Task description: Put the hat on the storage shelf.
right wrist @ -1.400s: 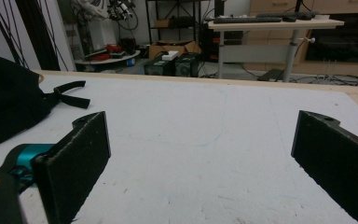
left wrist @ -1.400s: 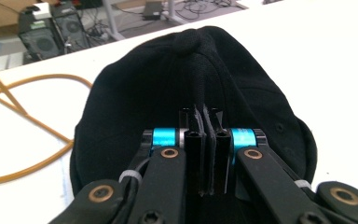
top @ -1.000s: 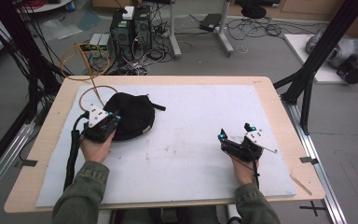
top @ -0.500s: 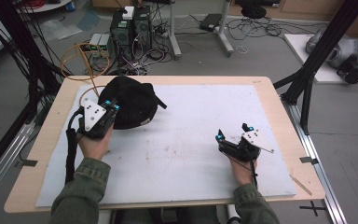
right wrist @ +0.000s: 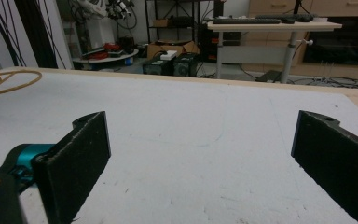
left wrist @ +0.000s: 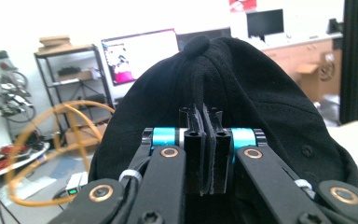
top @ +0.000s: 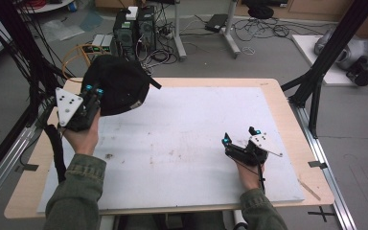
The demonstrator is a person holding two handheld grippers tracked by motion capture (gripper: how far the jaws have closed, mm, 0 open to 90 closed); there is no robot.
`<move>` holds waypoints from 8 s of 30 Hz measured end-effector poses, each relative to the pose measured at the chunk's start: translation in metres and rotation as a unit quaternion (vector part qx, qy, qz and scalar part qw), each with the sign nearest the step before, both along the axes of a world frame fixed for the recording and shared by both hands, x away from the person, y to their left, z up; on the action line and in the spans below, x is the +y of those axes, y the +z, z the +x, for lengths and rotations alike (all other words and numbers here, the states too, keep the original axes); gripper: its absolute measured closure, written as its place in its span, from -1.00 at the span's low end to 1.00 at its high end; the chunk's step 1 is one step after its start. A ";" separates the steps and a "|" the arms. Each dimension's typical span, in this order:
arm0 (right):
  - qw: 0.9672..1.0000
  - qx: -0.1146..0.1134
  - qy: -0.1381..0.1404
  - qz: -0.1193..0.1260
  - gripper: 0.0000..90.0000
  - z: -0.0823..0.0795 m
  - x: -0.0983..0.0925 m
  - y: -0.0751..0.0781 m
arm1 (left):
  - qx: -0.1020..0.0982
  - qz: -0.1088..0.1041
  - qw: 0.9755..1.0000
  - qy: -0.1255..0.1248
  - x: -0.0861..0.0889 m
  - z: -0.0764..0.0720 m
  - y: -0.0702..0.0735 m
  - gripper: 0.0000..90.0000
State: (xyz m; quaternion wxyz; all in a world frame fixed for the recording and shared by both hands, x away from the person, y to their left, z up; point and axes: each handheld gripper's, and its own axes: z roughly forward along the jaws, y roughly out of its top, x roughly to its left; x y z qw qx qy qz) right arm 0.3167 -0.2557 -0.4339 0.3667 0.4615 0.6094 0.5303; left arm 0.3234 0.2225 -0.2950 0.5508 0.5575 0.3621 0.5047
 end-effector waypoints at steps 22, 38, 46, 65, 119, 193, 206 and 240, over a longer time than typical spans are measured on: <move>1.000 0.012 0.027 0.000 -0.92 -0.002 0.008 -0.003 | -0.054 -0.033 0.996 0.061 0.040 0.028 0.039 0.95; 0.999 0.017 0.043 0.016 -0.92 -0.001 0.014 -0.004 | -0.029 -0.058 0.995 0.081 0.061 0.085 0.054 0.95; 0.998 0.021 0.052 0.021 -0.92 0.001 0.019 -0.005 | -0.006 -0.037 0.995 0.094 0.063 0.110 0.054 0.95; 0.998 0.015 0.056 0.024 -0.92 -0.001 0.020 -0.004 | 0.074 -0.055 0.992 0.090 0.077 0.118 0.043 0.95; 0.998 0.007 0.059 0.027 -0.92 -0.002 0.022 0.003 | 0.113 -0.062 0.989 0.076 0.094 0.095 0.011 -0.28; 1.000 0.003 0.004 0.027 -0.92 -0.004 0.014 0.005 | 0.097 -0.067 0.991 0.067 0.050 -0.009 -0.067 -0.61; 1.000 0.001 0.004 0.020 -0.92 -0.004 0.016 0.004 | 0.103 -0.089 0.989 0.059 0.042 -0.032 -0.096 -0.62; 1.000 0.009 0.015 0.001 -0.92 -0.006 0.019 -0.002 | 0.119 -0.070 0.987 0.076 0.041 -0.054 -0.139 -0.63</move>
